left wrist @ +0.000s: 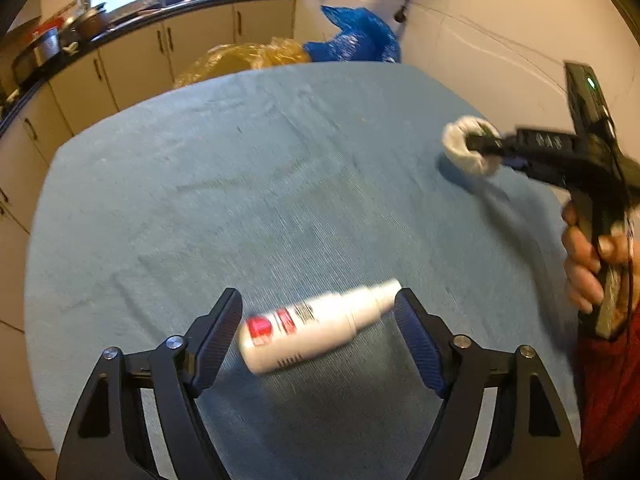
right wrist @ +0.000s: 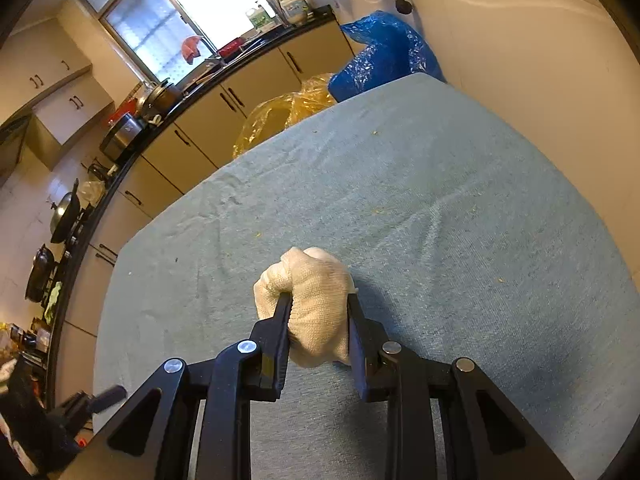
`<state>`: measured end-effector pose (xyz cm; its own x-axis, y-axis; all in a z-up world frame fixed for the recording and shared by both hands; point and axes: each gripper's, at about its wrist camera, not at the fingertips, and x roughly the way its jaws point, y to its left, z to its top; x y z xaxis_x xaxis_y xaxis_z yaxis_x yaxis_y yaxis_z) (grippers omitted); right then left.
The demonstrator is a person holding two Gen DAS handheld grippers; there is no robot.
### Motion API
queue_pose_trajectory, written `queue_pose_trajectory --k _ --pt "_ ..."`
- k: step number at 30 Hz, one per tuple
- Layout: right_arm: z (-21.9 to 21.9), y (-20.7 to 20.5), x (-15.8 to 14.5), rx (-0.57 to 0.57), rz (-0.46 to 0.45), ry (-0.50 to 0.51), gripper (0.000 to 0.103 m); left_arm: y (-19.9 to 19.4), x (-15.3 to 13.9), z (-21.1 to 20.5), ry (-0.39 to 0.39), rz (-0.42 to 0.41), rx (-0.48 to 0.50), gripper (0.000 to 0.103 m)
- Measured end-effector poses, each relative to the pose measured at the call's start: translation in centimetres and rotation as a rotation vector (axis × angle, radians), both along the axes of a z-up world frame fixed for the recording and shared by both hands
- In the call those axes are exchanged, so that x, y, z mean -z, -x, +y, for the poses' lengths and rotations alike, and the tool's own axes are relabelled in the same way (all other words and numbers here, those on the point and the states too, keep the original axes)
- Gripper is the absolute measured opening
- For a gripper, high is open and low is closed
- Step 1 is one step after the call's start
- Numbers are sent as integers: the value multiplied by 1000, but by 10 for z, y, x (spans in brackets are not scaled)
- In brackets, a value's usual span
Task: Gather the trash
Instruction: 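Grasp the white spray bottle with the left tool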
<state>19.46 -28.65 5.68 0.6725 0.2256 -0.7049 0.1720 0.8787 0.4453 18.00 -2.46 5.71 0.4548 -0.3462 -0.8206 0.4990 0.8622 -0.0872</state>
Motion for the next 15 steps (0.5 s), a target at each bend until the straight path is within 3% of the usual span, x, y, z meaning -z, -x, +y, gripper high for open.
queue_pose_trajectory --k 2,5,8,11,15 --pt "0 1 -1 -5 0 -12 27 9 3 -1 -25 -10 25 68" --pt "4 0 -1 -13 -3 -13 27 24 8 -9 -58 -3 65 51" --pt "6 1 -4 -20 -14 -12 27 38 15 -20 -116 -13 79 45" --pt "7 1 -6 -23 -21 -10 27 34 18 -28 -135 -7 32 45" --pt "10 3 -8 -35 -29 4 27 28 23 -31 -129 6 -57 29"
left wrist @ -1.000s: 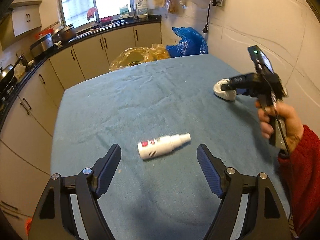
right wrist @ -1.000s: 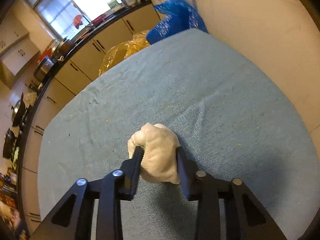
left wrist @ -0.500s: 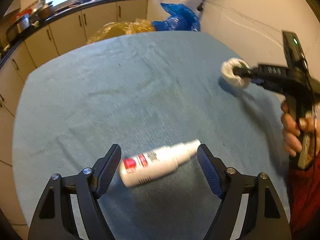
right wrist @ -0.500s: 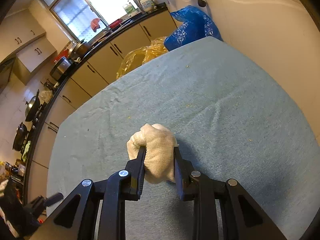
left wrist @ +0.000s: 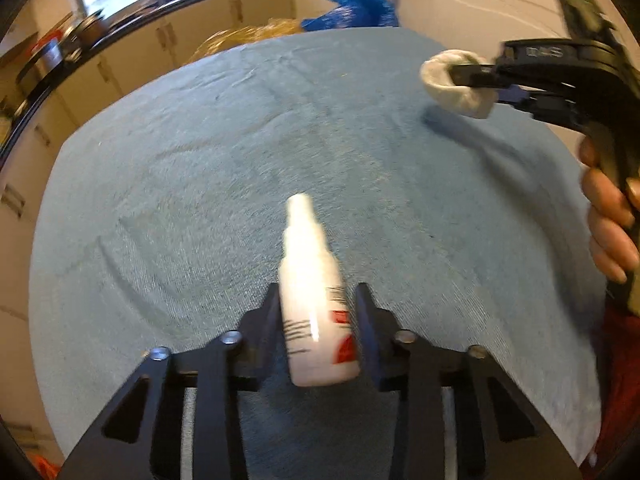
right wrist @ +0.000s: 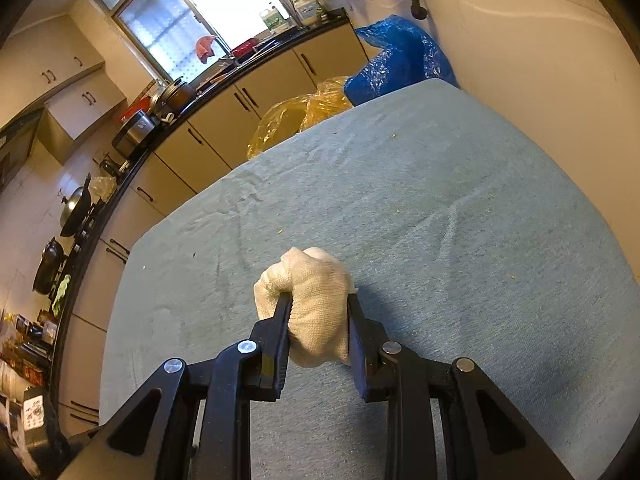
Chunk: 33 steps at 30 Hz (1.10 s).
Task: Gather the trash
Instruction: 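Grasp the white spray bottle with the left tool, then carry the spray bottle and glove over the orange basket with both tools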
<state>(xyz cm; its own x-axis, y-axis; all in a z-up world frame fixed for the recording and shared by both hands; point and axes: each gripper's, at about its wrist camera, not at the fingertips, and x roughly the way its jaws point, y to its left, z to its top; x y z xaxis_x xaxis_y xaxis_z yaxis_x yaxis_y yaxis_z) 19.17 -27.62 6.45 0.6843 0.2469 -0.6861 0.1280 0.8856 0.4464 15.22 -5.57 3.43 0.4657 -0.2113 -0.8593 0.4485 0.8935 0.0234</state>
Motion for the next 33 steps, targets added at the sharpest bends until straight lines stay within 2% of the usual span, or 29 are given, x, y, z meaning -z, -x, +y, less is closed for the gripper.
queue_pose_trajectory --k 5,8,12,13,19,28,33 --pt "9 7 -9 -20 -28 13 27 3 -1 10 59 0 -123 29" --pt "19 12 -17 -40 -47 39 27 19 -9 28 117 -25 -191 29" --pt "41 22 -31 -97 -69 33 27 55 -31 56 161 -116 -276 29" --pt "49 27 -36 -119 -76 31 27 69 -39 64 159 -159 -299 29" --pt "100 85 -52 -277 -131 62 27 131 -61 99 152 -290 -384 29" --pt "142 189 -29 -413 -169 56 28 203 -59 116 136 -411 -453 29" --pt "156 223 -25 -426 -208 124 28 223 -53 119 122 -440 -459 29"
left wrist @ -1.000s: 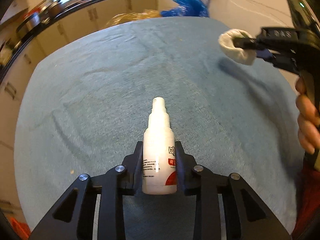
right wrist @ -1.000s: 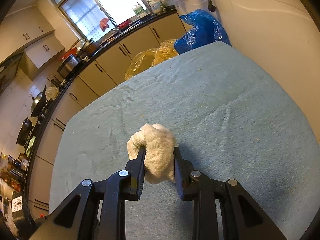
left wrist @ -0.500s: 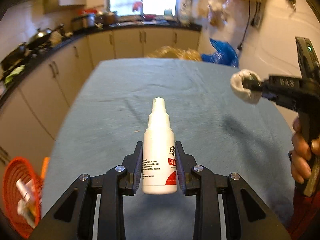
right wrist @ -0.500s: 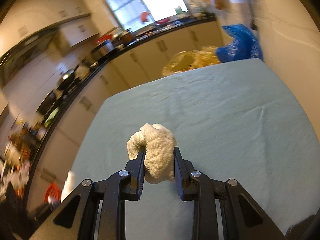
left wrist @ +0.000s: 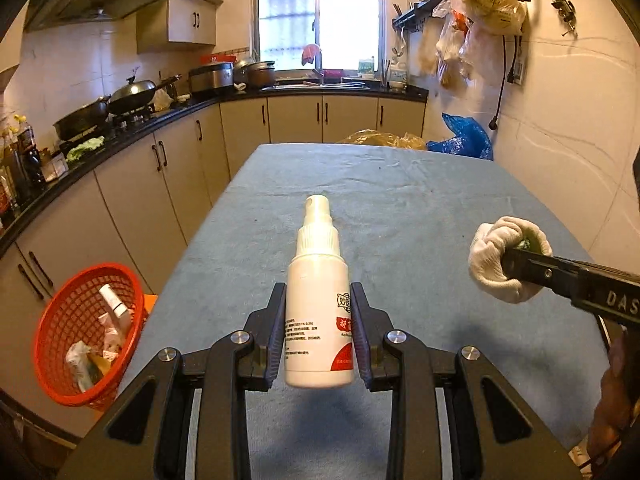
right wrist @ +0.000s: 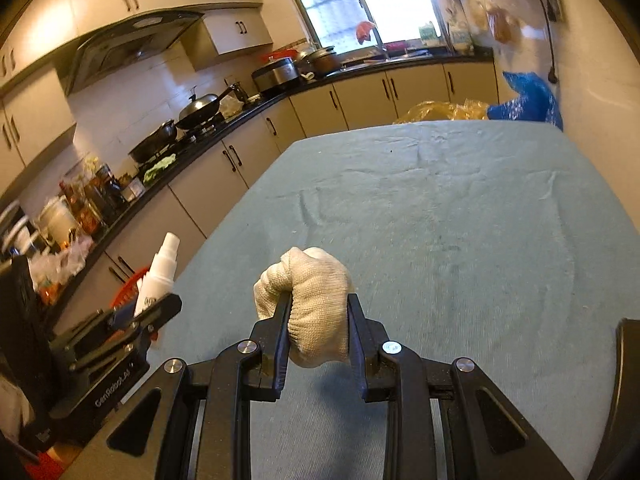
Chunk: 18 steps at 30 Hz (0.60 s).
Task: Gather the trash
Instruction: 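Carry the spray bottle and glove over the orange basket with both tools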
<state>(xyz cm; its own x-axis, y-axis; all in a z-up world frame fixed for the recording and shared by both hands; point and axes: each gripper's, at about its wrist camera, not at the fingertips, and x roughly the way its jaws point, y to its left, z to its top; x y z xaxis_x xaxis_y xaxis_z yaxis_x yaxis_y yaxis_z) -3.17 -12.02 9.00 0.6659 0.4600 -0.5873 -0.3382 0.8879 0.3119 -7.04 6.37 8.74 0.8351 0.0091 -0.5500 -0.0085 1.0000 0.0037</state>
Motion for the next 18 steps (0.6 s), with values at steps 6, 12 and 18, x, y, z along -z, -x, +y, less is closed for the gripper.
queue_pose_trajectory --k 6,12,18 --pt "9 11 6 1 16 18 28 3 5 10 17 -1 -14 29" --pt "16 20 7 4 18 38 28 5 11 18 23 12 -25 29" --pt "24 24 5 -3 17 56 28 10 14 22 24 13 -42 29"
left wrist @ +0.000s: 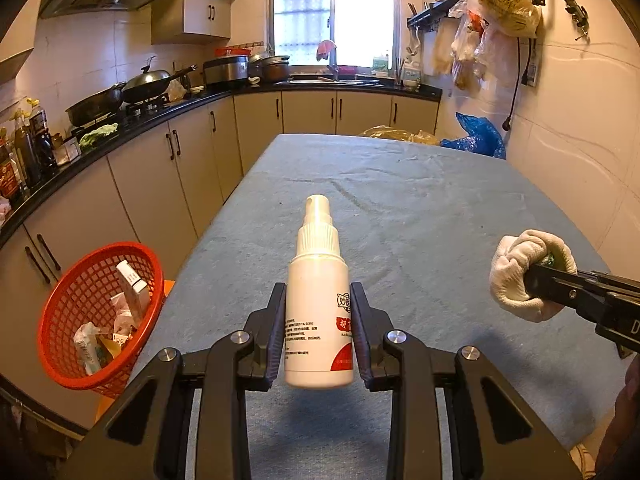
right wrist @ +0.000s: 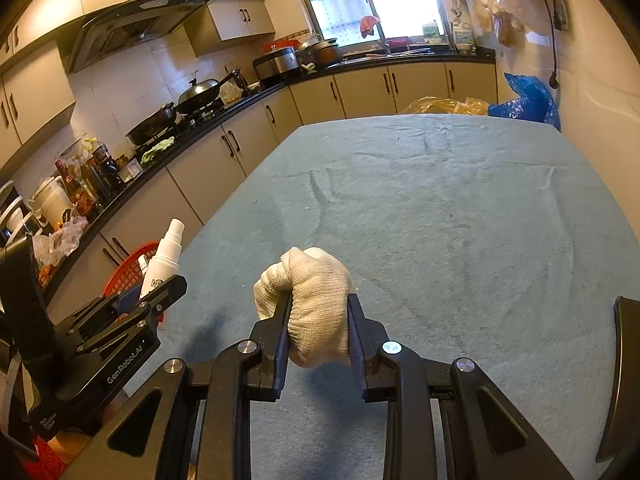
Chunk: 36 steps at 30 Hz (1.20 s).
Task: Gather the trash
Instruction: 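Carry the spray bottle and glove over the orange basket with both tools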
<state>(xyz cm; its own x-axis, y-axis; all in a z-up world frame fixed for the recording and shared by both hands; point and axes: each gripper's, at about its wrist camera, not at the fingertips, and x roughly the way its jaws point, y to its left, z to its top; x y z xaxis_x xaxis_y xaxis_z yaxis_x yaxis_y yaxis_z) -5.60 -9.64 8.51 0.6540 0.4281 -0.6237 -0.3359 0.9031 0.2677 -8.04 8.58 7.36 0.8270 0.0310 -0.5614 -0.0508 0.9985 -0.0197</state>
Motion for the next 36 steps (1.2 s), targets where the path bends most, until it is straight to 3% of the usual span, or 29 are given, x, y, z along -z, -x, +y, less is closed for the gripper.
queue_pose_trajectory --k 36 --pt "46 2 -2 -58 0 94 28 11 3 30 47 -20 -41 29"
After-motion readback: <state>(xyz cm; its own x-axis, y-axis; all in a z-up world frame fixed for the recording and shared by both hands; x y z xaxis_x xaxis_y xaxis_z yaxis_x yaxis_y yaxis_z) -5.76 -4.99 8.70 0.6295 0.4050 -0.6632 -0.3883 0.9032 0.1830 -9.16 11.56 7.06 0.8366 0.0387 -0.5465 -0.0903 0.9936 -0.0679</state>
